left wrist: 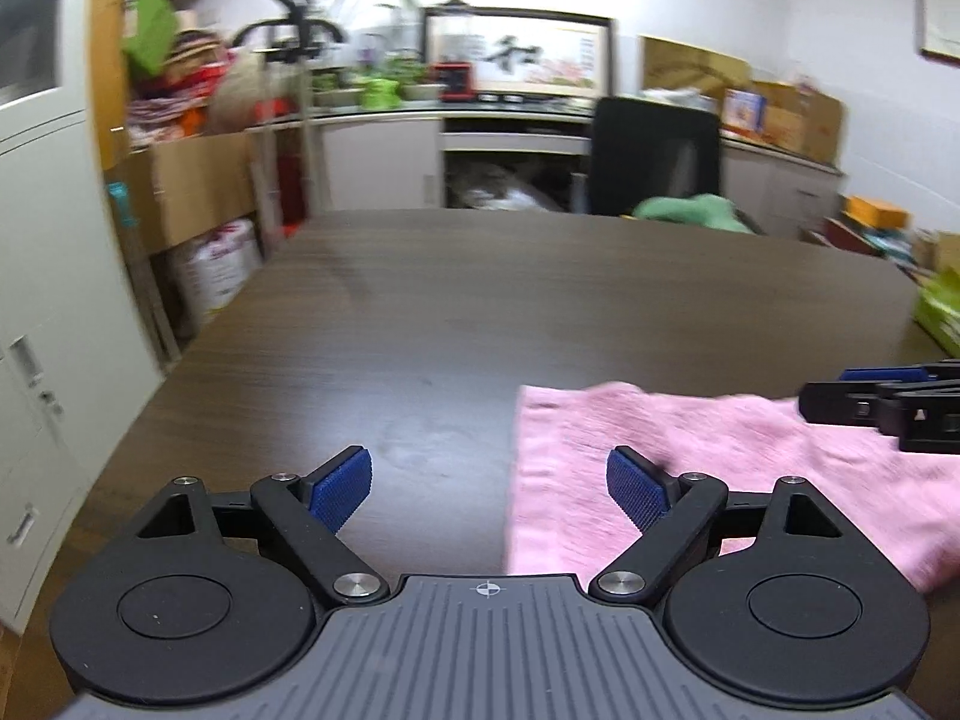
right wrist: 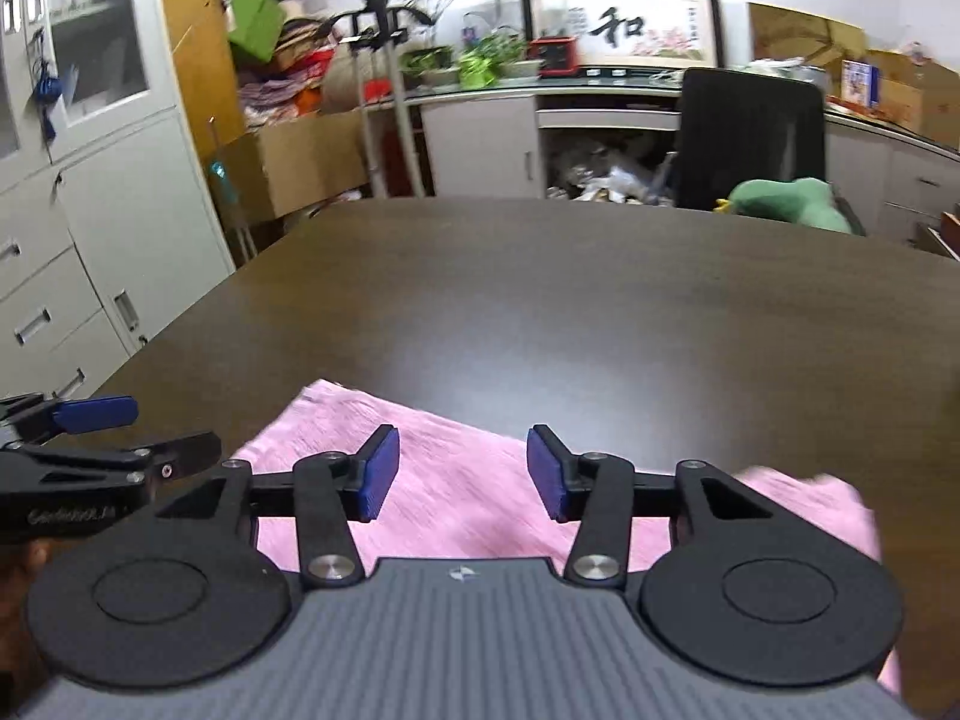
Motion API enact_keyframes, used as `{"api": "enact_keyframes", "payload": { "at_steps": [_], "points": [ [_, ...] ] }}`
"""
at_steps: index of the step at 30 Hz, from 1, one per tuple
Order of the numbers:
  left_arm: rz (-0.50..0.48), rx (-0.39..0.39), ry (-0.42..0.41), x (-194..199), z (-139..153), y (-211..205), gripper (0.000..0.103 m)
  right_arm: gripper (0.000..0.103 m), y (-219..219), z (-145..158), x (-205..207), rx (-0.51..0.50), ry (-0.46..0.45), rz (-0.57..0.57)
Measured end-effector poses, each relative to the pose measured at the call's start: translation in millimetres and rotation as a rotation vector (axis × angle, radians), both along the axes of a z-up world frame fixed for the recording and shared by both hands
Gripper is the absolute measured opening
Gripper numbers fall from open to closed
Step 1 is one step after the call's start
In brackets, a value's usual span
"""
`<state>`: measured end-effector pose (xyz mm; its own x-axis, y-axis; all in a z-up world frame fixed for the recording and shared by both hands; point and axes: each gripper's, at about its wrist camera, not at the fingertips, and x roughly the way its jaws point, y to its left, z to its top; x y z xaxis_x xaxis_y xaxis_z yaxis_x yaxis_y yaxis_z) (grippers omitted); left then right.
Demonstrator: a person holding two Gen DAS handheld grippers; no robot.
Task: Fold towel
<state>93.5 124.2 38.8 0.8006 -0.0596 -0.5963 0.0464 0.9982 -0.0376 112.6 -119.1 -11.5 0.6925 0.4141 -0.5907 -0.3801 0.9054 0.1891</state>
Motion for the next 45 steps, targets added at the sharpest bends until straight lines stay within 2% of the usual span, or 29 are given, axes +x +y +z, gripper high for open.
{"api": "enact_keyframes", "payload": {
  "at_steps": [5, 8, 11, 13, 15, 17, 20, 22, 23, 25, 30, 32, 36, 39, 40, 43, 45],
  "points": [
    [-0.170, -0.089, 0.071, -5, -8, -2, 0.087, 0.062, -41, -12, -26, 0.068, 0.078, -0.009],
    [-0.220, -0.083, 0.111, -7, -18, -3, 0.087, 0.062, -56, -23, -33, 0.077, 0.126, -0.027],
    [-0.199, -0.021, 0.141, -4, -31, -5, 0.088, 0.062, -72, -32, -34, 0.048, 0.147, -0.092],
    [-0.173, 0.034, 0.128, -4, -36, -9, 0.092, 0.062, -81, -36, -33, 0.042, 0.139, -0.110],
    [-0.170, 0.034, 0.127, -5, -37, -10, 0.092, 0.062, -85, -40, -33, 0.058, 0.143, -0.106],
    [-0.165, 0.039, 0.123, -6, -37, -12, 0.092, 0.062, -84, -40, -35, 0.030, 0.136, -0.093],
    [-0.155, 0.083, 0.091, -12, -36, -17, 0.090, 0.062, -78, -41, -42, -0.054, 0.107, -0.077],
    [-0.139, 0.123, 0.053, -15, -33, -23, 0.084, 0.062, -80, -38, -49, -0.059, 0.076, -0.088],
    [-0.123, 0.144, 0.021, -17, -32, -25, 0.083, 0.062, -81, -35, -51, -0.050, 0.065, -0.094],
    [-0.107, 0.148, -0.027, -20, -28, -28, 0.083, 0.063, -83, -29, -58, -0.037, 0.042, -0.095],
    [-0.167, 0.059, -0.092, -25, -21, -33, 0.083, 0.063, -82, -25, -79, -0.061, 0.015, -0.021],
    [-0.201, 0.058, -0.086, -23, -22, -39, 0.083, 0.064, -83, -26, -79, -0.051, 0.036, -0.001],
    [-0.200, 0.135, -0.034, -16, -33, -51, 0.081, 0.064, -91, -37, -76, -0.039, 0.103, -0.031],
    [-0.194, 0.120, 0.015, -13, -37, -48, 0.082, 0.066, -96, -37, -86, -0.015, 0.102, -0.022],
    [-0.192, 0.115, 0.023, -12, -37, -46, 0.082, 0.069, -97, -37, -90, -0.001, 0.111, -0.011],
    [-0.181, 0.110, 0.036, -13, -36, -41, 0.084, 0.069, -98, -32, -96, 0.002, 0.126, 0.001],
    [-0.171, 0.106, 0.046, -15, -36, -40, 0.084, 0.071, -99, -24, -96, -0.004, 0.092, -0.038]
  ]
}}
